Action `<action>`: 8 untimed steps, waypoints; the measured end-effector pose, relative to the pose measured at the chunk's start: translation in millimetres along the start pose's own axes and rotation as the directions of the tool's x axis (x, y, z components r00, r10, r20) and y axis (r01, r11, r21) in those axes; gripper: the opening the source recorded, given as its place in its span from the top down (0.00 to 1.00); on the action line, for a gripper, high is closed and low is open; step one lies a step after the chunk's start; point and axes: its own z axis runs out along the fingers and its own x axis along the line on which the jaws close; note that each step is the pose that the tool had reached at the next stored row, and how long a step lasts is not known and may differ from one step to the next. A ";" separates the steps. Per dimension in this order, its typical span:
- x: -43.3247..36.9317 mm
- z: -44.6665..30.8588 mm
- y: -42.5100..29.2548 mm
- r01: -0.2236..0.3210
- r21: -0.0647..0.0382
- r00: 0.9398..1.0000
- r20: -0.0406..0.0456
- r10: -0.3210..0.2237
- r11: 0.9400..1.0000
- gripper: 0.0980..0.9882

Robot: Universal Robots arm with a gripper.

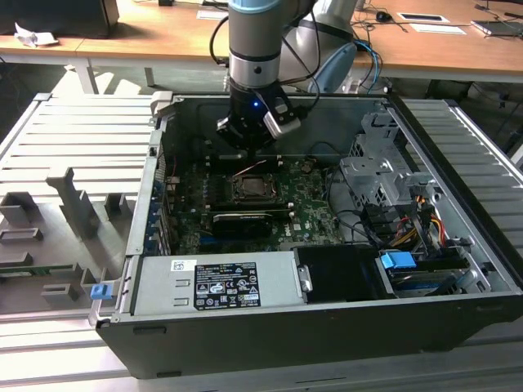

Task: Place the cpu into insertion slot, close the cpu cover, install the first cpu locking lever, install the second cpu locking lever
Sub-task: 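Install the first cpu locking lever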

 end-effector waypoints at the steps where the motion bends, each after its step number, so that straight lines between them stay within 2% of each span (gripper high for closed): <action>1: -0.9 0.9 0.0 0.000 0.000 1.000 0.000 0.000 1.000 0.99; 8: -6.7 5.7 -0.4 0.000 0.000 1.000 0.000 0.000 1.000 0.99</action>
